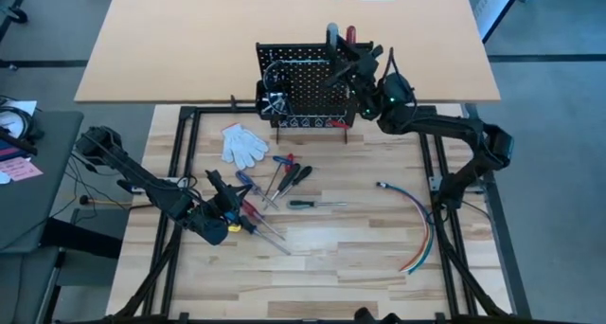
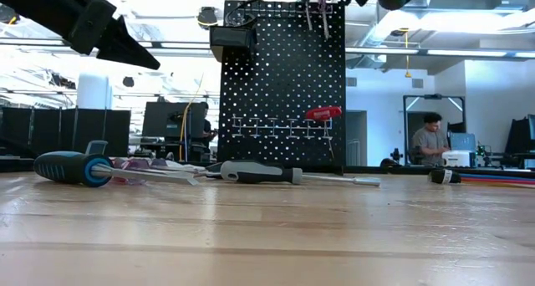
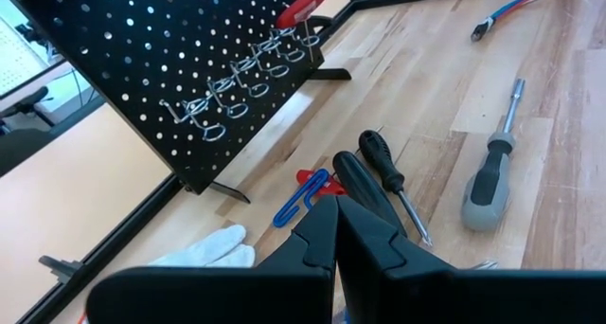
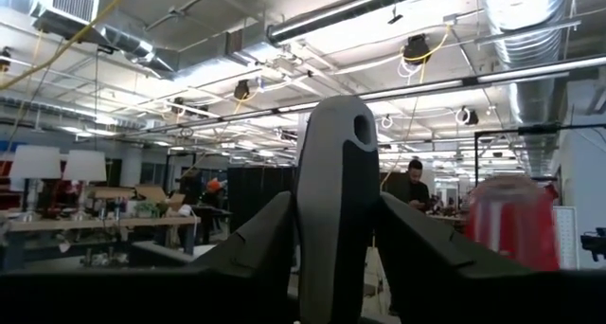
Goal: Hang tools onto peg board
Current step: Hang the right grey screwdriver on the peg board
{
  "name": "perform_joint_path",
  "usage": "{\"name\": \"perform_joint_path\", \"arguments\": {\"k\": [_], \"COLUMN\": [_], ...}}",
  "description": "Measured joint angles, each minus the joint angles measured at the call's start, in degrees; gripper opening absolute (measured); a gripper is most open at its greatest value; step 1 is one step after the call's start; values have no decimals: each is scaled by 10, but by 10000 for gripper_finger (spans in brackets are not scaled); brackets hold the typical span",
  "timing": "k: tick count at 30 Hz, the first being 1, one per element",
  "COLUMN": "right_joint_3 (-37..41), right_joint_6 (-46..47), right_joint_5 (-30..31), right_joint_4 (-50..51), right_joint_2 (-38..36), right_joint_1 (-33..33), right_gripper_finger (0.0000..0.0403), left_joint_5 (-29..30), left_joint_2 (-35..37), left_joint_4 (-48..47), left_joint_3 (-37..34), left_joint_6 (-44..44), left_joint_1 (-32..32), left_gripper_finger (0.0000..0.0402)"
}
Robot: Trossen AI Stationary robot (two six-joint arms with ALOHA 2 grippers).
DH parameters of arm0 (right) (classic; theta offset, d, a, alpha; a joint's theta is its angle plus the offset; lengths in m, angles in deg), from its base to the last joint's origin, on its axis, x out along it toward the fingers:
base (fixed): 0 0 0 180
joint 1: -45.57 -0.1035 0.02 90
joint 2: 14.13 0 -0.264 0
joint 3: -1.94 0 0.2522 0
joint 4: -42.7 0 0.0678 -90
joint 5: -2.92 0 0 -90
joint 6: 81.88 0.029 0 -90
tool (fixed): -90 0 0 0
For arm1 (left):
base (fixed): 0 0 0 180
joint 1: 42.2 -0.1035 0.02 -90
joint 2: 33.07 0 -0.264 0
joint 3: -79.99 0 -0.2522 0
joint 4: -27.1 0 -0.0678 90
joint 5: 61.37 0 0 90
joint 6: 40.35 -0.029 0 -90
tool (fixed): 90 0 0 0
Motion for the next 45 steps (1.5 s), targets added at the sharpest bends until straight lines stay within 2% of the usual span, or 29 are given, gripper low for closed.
{"name": "perform_joint_path", "arguments": {"k": [18,34,36,39,45], "right_joint_3": [0,0,-14,-60,-227], "right_joint_6": [-14,-131,-131,-138,-139], "right_joint_5": [2,10,10,10,24], "right_joint_4": [23,39,73,181,451], "right_joint_2": [-3,-13,-19,-24,5], "right_joint_1": [-10,-62,-70,-83,-107], "right_gripper_finger": [207,208,208,208,196], "left_joint_5": [0,0,0,0,0], "left_joint_2": [0,0,0,0,0], "left_joint_4": [0,0,0,1,6], "left_joint_3": [0,0,0,1,1], "left_joint_6": [0,0,0,0,0], "left_joint_1": [0,0,0,0,0], "left_gripper_finger": [0,0,0,0,0]}}
